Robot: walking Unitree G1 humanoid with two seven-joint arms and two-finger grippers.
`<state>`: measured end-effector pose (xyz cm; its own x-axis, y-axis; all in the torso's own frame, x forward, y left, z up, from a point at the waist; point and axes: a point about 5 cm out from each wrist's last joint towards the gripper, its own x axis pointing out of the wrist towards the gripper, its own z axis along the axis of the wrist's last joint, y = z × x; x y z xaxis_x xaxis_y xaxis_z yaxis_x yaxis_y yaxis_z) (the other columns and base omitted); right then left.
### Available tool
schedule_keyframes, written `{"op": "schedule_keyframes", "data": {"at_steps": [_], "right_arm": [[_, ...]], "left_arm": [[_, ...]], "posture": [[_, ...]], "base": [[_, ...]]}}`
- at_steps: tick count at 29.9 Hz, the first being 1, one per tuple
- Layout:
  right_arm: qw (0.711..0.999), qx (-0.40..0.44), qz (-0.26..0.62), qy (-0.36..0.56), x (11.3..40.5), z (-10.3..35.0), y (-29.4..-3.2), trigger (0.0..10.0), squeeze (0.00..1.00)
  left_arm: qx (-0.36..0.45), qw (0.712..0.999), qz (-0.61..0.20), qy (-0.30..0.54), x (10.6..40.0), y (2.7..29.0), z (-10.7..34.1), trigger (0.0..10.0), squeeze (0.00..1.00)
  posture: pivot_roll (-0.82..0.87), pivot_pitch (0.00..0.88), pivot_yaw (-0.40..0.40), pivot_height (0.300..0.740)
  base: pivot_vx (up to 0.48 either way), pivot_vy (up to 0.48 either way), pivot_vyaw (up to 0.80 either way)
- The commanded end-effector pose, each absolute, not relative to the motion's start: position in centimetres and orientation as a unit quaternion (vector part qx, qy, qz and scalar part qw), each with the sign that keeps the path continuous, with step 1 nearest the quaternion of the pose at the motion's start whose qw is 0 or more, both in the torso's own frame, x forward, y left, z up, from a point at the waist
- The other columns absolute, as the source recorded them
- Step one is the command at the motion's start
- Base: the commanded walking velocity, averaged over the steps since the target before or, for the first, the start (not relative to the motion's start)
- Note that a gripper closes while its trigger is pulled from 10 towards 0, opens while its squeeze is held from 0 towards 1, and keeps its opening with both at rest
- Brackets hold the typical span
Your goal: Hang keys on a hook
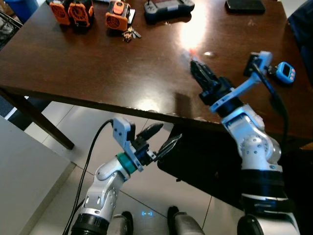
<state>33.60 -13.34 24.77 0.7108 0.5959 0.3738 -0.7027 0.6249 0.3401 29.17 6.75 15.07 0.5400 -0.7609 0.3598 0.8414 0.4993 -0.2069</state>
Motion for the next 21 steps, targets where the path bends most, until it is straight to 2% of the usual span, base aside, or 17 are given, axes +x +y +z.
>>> {"op": "schedule_keyframes", "data": {"at_steps": [1, 4, 5, 6, 7, 9, 17, 21], "right_arm": [[0.880, 0.225, 0.408, -0.092, 32.7, 24.3, -12.5, 10.0, 0.00], [0.864, 0.195, 0.458, -0.069, 31.7, 23.9, -12.0, 10.0, 0.00], [0.848, 0.168, 0.501, -0.052, 30.8, 23.8, -11.8, 10.0, 0.00], [0.848, 0.168, 0.501, -0.052, 30.8, 23.8, -11.8, 10.0, 0.00], [0.825, 0.144, 0.545, -0.043, 29.8, 24.1, -12.0, 10.0, 0.00], [0.815, 0.126, 0.564, -0.043, 29.3, 24.6, -12.3, 10.0, 0.00], [0.827, 0.117, 0.546, -0.058, 29.8, 25.5, -13.5, 10.0, 0.00], [0.813, 0.124, 0.565, -0.069, 29.3, 26.1, -13.0, 10.0, 0.00]], "left_arm": [[-0.182, 0.849, -0.476, -0.139, 29.2, 7.0, 16.6, 10.0, 0.00], [-0.169, 0.842, -0.482, -0.176, 29.5, 7.5, 18.7, 10.0, 0.00], [-0.156, 0.837, -0.483, -0.203, 29.7, 7.8, 20.4, 10.0, 0.00], [-0.156, 0.837, -0.483, -0.203, 29.7, 7.8, 20.4, 10.0, 0.00], [-0.142, 0.836, -0.476, -0.235, 30.1, 8.3, 22.2, 10.0, 0.00], [-0.131, 0.835, -0.470, -0.255, 30.3, 8.6, 23.4, 10.0, 0.00], [-0.117, 0.830, -0.478, -0.263, 29.8, 8.6, 23.9, 10.0, 0.00], [-0.119, 0.822, -0.501, -0.245, 29.0, 8.4, 23.5, 10.0, 0.00]], "posture": [[-0.10, 0.151, 0.063, 0.740], [-0.11, 0.149, 0.062, 0.740], [-0.11, 0.145, 0.061, 0.740], [-0.11, 0.145, 0.061, 0.740], [-0.11, 0.139, 0.054, 0.740], [-0.11, 0.136, 0.049, 0.740], [-0.11, 0.134, 0.043, 0.740], [-0.10, 0.136, 0.040, 0.740]], "base": [[0.000, 0.000, 0.00], [0.000, 0.000, 0.00], [0.000, 0.000, 0.00], [0.000, 0.000, 0.00], [0.000, 0.000, 0.00], [0.000, 0.000, 0.00], [0.000, 0.000, 0.00], [0.000, 0.000, 0.00]]}}
